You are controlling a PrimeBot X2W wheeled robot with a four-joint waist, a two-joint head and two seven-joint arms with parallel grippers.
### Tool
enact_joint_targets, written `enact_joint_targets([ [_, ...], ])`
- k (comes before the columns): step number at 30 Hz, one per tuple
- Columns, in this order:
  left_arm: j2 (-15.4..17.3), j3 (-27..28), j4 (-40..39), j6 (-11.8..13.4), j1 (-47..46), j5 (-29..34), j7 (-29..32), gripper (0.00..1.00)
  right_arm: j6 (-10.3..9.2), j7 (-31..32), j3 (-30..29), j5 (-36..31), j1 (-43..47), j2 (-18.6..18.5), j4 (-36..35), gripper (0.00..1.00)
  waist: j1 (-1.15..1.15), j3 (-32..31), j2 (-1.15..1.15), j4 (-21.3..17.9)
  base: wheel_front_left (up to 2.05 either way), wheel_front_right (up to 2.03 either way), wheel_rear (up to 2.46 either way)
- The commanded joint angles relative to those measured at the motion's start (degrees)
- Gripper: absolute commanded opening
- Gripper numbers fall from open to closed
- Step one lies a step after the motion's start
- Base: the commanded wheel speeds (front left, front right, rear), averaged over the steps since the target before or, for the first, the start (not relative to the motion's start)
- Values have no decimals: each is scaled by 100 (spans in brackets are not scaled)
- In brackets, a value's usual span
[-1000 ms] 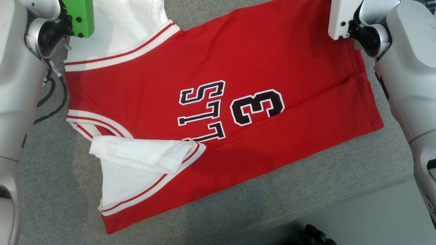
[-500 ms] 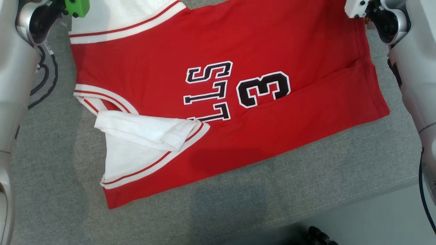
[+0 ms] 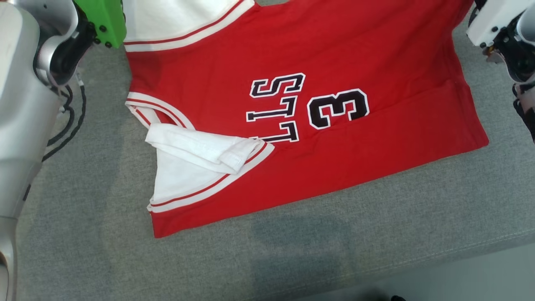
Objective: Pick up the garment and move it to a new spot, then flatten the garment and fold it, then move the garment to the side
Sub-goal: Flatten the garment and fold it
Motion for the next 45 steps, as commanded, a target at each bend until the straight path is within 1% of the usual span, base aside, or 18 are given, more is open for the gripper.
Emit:
enact_joint_targets([
  [1, 108, 3, -147, -9, 202, -40, -98, 0, -8, -43, 23, 171, 238, -126, -151, 0, 0, -204, 0, 164, 0, 0, 0],
  [6, 347, 70, -801, -5, 779, -280, -265, 0, -8, -93, 36, 592, 827, -477, -545, 0, 0, -473, 0, 295, 0, 0, 0],
  [12, 646, 167, -1809, 206, 1591, -466, -400, 0, -8, -62, 41, 930, 1402, -734, -866, 0, 0, -757, 0, 403, 0, 0, 0],
  [13, 646, 167, -1809, 206, 1591, -466, -400, 0, -8, -62, 41, 930, 1402, -734, -866, 0, 0, -757, 0, 403, 0, 0, 0],
  [16, 848, 168, -2465, 242, 2038, -532, -479, 0, -8, -73, 31, 1069, 1661, -841, -1047, 0, 0, -827, 0, 441, 0, 0, 0],
  [19, 1071, 214, -3052, 421, 2501, -535, -596, 0, -8, -93, 19, 1202, 1903, -955, -1215, 0, 0, -857, 0, 482, 0, 0, 0],
  [23, 1284, 274, -3664, 610, 3047, -584, -776, 0, -8, -141, -8, 1371, 2209, -1104, -1390, 0, 0, -868, 0, 547, 0, 0, 0],
  [30, 1455, 228, -4526, 747, 3893, -636, -1108, 0, -8, -244, -44, 1593, 2742, -1370, -1705, 0, 0, -845, 0, 649, 0, 0, 0],
  [33, 1487, 155, -4705, 789, 4203, -600, -1236, 0, -8, -366, -48, 1592, 2970, -1474, -1823, 0, 0, -811, 0, 685, 0, 0, 0],
  [37, 1382, 100, -4758, 820, 4559, -673, -1468, 0, -8, -544, -21, 1629, 3227, -1531, -1966, 0, 0, -738, 0, 709, 0, 0, 0],
  [40, 1317, 22, -4632, 792, 4737, -621, -1633, 0, -8, -727, 37, 1544, 3364, -1565, -2009, 0, 0, -654, 0, 718, 0, 0, 0],
  [45, 1134, -138, -4237, 752, 4887, -473, -1899, 0, -8, -1005, 142, 1503, 3478, -1503, -1897, 0, 0, -581, 0, 729, 0, 0, 0],
])
